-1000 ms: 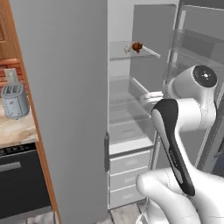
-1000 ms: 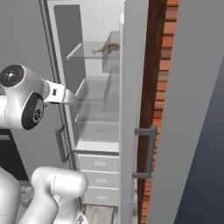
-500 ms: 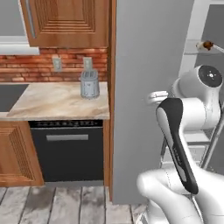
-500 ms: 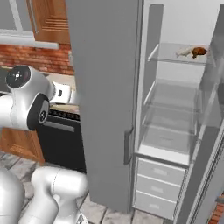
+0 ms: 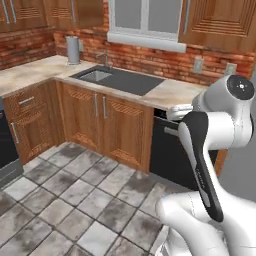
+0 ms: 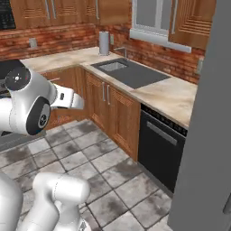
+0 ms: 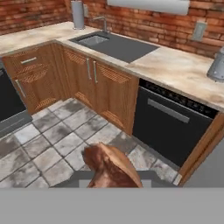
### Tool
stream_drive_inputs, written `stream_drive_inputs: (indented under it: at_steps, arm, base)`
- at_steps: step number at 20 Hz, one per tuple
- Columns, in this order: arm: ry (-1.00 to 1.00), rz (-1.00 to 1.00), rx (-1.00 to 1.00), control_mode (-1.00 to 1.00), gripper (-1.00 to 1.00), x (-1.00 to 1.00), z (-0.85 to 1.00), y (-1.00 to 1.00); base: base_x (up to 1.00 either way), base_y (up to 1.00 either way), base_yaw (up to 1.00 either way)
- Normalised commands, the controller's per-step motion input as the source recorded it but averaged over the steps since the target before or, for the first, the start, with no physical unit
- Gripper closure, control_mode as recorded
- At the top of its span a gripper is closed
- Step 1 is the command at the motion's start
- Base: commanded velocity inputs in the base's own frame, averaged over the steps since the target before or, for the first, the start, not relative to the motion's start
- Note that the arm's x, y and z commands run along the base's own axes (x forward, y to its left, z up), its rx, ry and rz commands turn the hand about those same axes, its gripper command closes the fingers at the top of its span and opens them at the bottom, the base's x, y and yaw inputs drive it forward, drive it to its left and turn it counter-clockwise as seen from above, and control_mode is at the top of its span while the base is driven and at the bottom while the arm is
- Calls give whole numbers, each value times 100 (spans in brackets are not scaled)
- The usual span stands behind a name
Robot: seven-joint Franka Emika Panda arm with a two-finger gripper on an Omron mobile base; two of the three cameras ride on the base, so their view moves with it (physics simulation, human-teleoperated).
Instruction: Gather the mushroom and lime from the fridge and place them on a tray on the dining counter. Then gather the chicken drumstick and fish from the fridge and place them on the other tray.
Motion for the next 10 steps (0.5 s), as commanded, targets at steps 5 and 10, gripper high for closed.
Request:
stream_drive_inputs:
  at_steps: [5,10]
  arm:
    - [0,0,0,100,100,0,0,0]
    - [0,0,0,100,100,0,0,0]
  base:
    - [-36,38,99]
    - [-36,28,100]
